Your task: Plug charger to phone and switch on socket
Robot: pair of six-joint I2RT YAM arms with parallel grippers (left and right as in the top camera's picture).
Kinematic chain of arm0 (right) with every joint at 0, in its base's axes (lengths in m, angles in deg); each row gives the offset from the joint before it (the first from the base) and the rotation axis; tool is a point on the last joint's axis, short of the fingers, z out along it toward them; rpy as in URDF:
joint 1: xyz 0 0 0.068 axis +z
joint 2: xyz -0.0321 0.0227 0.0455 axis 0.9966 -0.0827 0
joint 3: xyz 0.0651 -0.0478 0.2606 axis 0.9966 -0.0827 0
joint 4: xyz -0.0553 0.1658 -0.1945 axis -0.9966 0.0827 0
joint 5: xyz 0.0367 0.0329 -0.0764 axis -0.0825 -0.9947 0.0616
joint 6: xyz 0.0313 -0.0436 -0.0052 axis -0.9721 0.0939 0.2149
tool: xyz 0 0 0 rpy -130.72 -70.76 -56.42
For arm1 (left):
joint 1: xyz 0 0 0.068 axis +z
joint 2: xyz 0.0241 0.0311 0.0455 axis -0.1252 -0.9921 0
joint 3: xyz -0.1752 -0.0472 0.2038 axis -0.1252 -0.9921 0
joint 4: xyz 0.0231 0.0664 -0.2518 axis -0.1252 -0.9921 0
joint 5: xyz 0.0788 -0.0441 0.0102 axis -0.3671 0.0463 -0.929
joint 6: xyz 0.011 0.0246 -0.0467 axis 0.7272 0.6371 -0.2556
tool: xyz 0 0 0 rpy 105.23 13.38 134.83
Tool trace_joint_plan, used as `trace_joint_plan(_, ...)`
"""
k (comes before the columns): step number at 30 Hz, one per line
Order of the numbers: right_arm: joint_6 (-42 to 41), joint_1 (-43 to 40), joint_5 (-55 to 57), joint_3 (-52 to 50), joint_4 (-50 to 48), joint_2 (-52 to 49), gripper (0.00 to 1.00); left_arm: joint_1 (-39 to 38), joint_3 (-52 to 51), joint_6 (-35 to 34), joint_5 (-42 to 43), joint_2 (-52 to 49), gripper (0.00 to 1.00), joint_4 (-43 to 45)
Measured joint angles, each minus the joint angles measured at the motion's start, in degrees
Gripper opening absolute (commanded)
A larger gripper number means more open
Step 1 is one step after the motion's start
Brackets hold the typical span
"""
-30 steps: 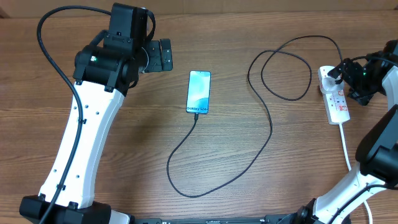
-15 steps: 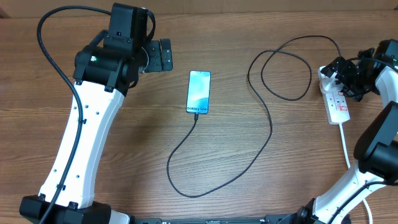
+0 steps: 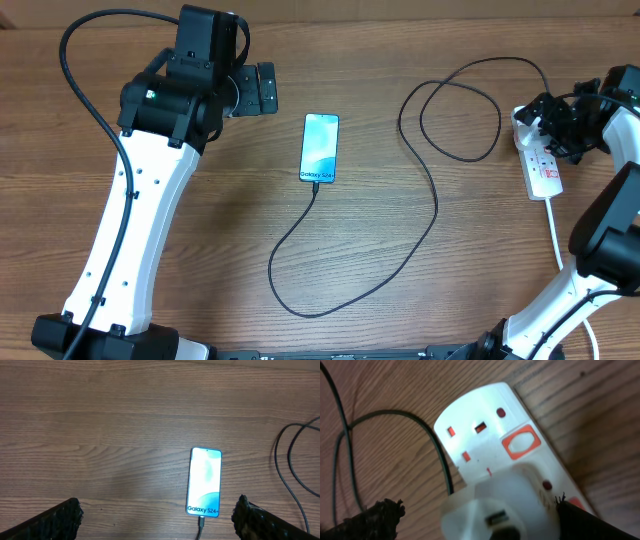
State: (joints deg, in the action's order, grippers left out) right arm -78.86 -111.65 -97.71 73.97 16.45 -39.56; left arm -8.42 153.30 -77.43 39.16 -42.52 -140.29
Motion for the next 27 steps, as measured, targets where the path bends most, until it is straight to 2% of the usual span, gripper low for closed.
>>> trace_joint_plan(16, 0.46, 0.57, 0.70, 0.24, -0.42, -0.57, 1.00, 0.00, 0.00, 0.00, 0.00, 0.00, 1.00, 0.00)
trace_joint_plan(27, 0.44, 0.98, 2.84, 4.70, 5.31, -2.19, 1.00, 0.00, 0.00, 0.00, 0.00, 0.00, 1.00, -0.02)
